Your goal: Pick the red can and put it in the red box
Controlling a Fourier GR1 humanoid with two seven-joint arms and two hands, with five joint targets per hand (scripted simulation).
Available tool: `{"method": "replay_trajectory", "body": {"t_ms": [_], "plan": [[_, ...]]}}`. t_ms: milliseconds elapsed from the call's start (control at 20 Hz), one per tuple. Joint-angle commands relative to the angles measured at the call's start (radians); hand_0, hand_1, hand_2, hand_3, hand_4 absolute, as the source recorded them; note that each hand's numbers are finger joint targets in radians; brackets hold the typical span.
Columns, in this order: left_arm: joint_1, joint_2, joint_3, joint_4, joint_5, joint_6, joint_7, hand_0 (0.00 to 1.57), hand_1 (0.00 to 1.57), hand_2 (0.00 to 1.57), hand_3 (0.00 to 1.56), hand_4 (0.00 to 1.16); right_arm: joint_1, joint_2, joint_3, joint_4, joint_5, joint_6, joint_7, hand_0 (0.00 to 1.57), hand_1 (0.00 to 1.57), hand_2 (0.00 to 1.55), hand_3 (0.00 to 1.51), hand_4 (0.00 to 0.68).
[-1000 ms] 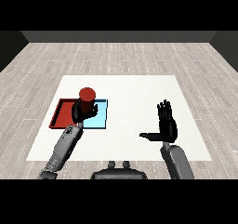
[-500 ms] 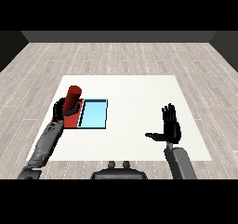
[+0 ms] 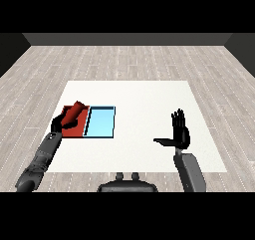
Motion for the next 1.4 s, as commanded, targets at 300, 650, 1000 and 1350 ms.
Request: {"method": "replay_trajectory", "body": {"t_ms": [300,650,1000,1350], "plan": [[-0.083,-0.065,-0.009,0.331,-0.057,-0.143,-0.064,0.26,0.26,0.57,0.5,0.64,-0.075,0.045,0.005,0.127,0.047,-0.01,-0.069,0.0,0.0,0.0,0.0,0.0],[-0.137,0.014,0.065,0.37,-0.01,-0.161,-0.11,0.0,0.0,0.0,0.0,0.0,-0.056,0.04,-0.016,0.135,0.019,0.03,-0.088,0.0,0.0,0.0,0.0,0.0],[-0.151,-0.106,0.318,0.085,0.275,-0.373,-0.488,0.0,0.0,0.0,0.0,0.0,-0.056,0.021,-0.035,0.118,-0.025,0.08,-0.082,0.0,0.0,0.0,0.0,0.0],[0.009,-0.332,0.301,-0.165,0.362,-0.581,-0.702,0.0,0.0,0.0,0.0,0.0,-0.061,-0.018,-0.019,0.127,0.017,0.112,-0.1,0.0,0.0,0.0,0.0,0.0]]}}
